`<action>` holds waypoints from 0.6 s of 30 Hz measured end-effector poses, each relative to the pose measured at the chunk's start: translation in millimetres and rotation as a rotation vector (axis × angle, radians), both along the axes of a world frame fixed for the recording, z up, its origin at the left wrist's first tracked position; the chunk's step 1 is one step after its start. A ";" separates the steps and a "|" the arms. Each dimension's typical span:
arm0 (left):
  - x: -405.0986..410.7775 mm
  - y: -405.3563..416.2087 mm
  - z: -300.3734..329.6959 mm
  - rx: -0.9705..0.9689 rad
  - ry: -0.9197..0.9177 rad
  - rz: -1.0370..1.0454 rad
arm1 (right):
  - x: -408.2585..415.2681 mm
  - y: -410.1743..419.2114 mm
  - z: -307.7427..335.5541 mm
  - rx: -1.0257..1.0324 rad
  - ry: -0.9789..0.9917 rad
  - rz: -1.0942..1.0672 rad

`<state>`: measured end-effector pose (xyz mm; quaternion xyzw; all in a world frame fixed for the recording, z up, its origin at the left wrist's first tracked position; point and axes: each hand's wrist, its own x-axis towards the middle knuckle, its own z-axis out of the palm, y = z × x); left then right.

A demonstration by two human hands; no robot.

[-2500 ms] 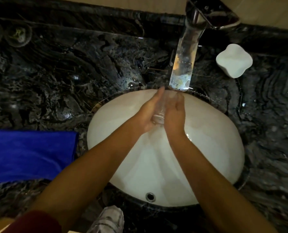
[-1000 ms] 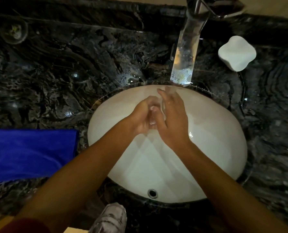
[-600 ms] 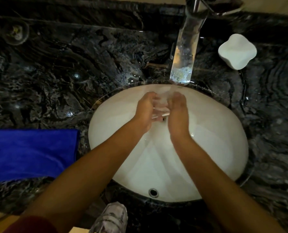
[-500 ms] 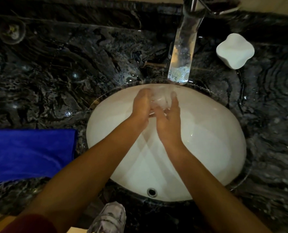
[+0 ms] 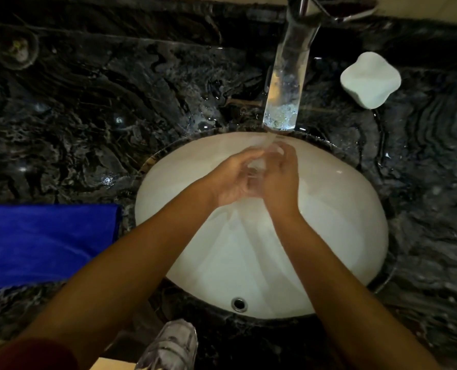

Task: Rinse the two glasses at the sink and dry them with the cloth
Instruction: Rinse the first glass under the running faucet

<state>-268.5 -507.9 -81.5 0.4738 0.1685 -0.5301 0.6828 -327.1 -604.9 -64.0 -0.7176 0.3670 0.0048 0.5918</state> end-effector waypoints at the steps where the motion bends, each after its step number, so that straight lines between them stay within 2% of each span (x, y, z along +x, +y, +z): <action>1: 1.1 -3.2 -1.6 0.025 0.015 0.050 | -8.4 5.5 1.2 -0.097 -0.008 0.111; 4: 0.8 -5.2 -13.2 0.035 0.077 0.157 | -33.1 29.2 -3.4 -0.352 -0.062 0.382; 7: -7.1 0.3 -21.6 0.025 0.102 0.198 | -38.9 26.4 -4.5 -0.337 -0.111 0.394; 9: -11.8 -0.8 -19.5 0.002 0.096 0.262 | -26.7 12.8 -1.5 -0.175 -0.073 0.183; 12: -10.8 -11.7 -6.9 0.007 0.029 0.433 | -3.2 -8.3 -0.6 0.082 0.100 -0.086; 15: -11.5 -19.6 1.1 0.211 -0.178 0.486 | 3.8 -12.4 0.6 0.402 0.222 -0.120; 18: -21.7 -17.3 1.7 0.357 -0.384 0.349 | 1.2 -11.7 -0.5 0.635 0.291 -0.160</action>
